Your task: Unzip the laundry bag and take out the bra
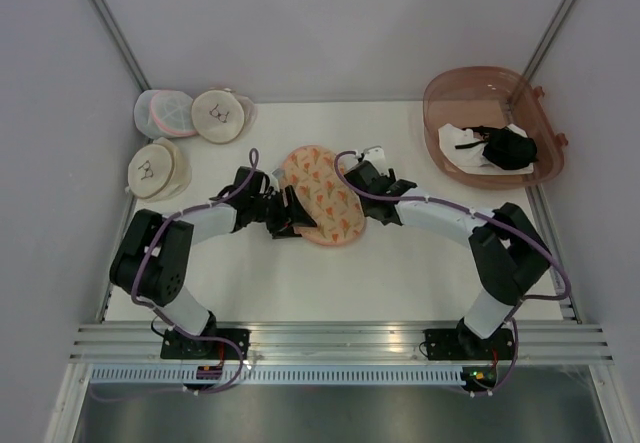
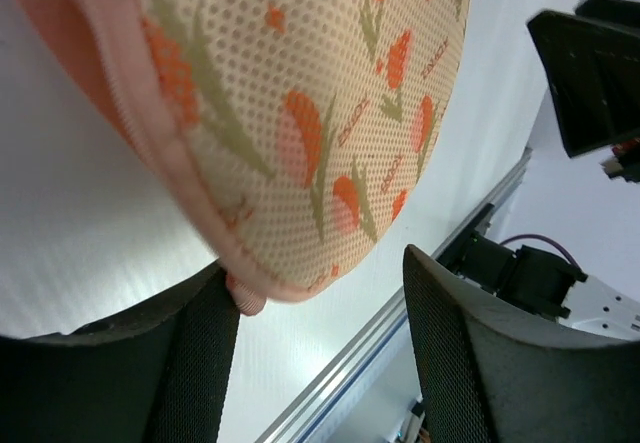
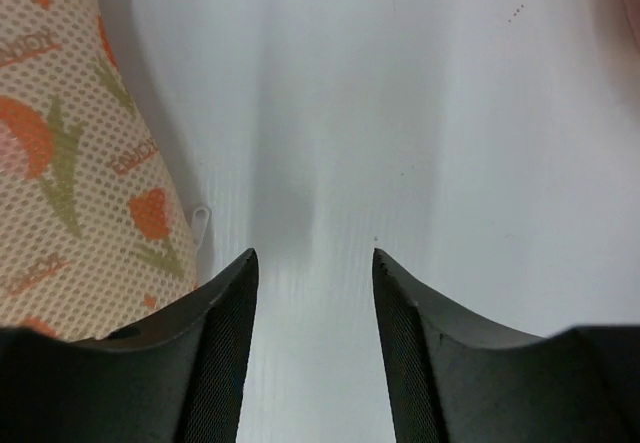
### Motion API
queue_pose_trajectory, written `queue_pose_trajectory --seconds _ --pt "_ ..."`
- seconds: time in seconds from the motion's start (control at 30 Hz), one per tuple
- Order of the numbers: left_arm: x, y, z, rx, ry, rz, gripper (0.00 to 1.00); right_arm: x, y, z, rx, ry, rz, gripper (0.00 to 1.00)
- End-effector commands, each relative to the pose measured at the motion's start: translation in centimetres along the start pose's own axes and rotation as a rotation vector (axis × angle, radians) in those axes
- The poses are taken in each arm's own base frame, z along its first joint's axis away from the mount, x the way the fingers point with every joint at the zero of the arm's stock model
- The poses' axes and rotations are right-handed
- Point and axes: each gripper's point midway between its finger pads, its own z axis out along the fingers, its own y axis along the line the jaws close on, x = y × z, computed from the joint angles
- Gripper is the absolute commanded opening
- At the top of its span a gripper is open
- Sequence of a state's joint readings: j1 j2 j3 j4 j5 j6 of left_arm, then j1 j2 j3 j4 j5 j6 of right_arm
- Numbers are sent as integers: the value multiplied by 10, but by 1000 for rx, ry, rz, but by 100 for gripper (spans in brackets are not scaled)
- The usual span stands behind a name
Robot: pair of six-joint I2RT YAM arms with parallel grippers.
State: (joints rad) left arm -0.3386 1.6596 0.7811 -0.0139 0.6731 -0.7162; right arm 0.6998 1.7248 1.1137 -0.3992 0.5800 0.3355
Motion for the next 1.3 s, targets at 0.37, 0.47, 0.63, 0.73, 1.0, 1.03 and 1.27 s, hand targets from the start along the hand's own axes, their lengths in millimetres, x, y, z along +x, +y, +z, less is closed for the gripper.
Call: queue_pose_trajectory --seconds 0.37,0.47,0.63,0.73,1.0,1.03,1.27 --pt "-20 28 -102 -325 -536 -104 72 -19 108 -100 -536 -160 -136 57" --pt "-19 25 -125 -317 -635 -118 73 -19 131 -102 -593 -153 -169 57" --pt "-14 26 -151 -329 -733 -140 76 -15 162 -103 -639 -149 -219 56" --pt "-13 22 -157 -315 -754 -132 77 -11 177 -107 -665 -148 -252 56" --pt "-11 26 -150 -332 -717 -138 78 9 201 -110 -639 -121 -368 55" --pt "-11 28 -149 -335 -714 -140 79 9 202 -104 -611 -121 -378 55" --pt "-11 25 -153 -326 -722 -127 79 7 179 -70 -344 -124 -441 54"
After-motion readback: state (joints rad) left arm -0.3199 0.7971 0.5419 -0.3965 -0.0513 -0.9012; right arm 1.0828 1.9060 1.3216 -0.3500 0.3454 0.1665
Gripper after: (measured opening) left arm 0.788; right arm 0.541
